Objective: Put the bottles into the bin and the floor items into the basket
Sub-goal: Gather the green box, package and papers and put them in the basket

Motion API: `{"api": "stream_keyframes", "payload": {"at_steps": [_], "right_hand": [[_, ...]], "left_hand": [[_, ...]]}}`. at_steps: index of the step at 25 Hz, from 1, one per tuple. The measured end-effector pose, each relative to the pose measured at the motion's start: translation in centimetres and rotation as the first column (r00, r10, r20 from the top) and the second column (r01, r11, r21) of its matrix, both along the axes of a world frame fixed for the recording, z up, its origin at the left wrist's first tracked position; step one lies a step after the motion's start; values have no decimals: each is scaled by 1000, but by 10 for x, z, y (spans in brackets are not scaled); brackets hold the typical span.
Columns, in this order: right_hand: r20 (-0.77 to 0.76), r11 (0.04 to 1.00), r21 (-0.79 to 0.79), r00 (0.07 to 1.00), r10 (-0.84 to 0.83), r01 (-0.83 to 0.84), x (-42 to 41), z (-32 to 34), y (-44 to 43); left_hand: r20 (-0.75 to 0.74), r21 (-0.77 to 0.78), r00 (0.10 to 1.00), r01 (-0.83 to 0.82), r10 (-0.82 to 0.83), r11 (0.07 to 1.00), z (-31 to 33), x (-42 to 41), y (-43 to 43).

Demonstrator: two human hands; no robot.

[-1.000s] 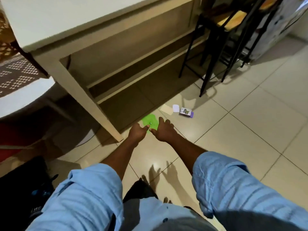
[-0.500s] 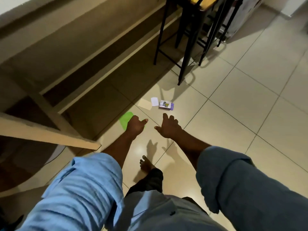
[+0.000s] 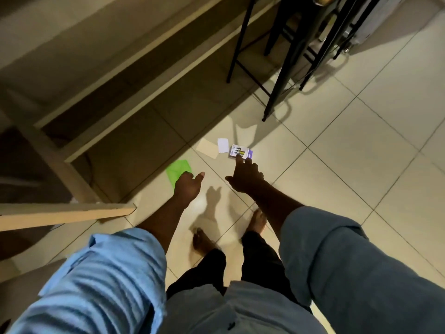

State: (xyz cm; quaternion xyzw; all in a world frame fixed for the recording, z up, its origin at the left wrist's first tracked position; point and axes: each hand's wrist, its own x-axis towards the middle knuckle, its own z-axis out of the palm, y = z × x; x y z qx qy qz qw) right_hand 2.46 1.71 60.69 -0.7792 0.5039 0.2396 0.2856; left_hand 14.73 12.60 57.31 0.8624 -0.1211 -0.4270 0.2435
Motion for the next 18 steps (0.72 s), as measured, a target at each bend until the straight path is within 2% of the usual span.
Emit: {"api": "stream_keyframes", "payload": {"at_steps": [5,8,13,15,18], "right_hand": [[10,995,80,998,65,-66,15,-53,-54],[47,976,130,985,167,-172,31,-113,-80],[125,966,149,973,194,-212,56,-225,-102],[132,969,211,986,104,-130,65,-281,-103],[133,927,351,973,-188,131,88,-372,-83]], "left_hand": [[30,89,996,-81,79,993,-45,3,-28],[68,189,989,-145,135,971,-104,10,-41],[89,269,975,-220,204,938,-212,37,-52],[62,254,959,-282,276,925,-263,49,-53],[124,303,958,-284,257,910,-350,67,-39]]}}
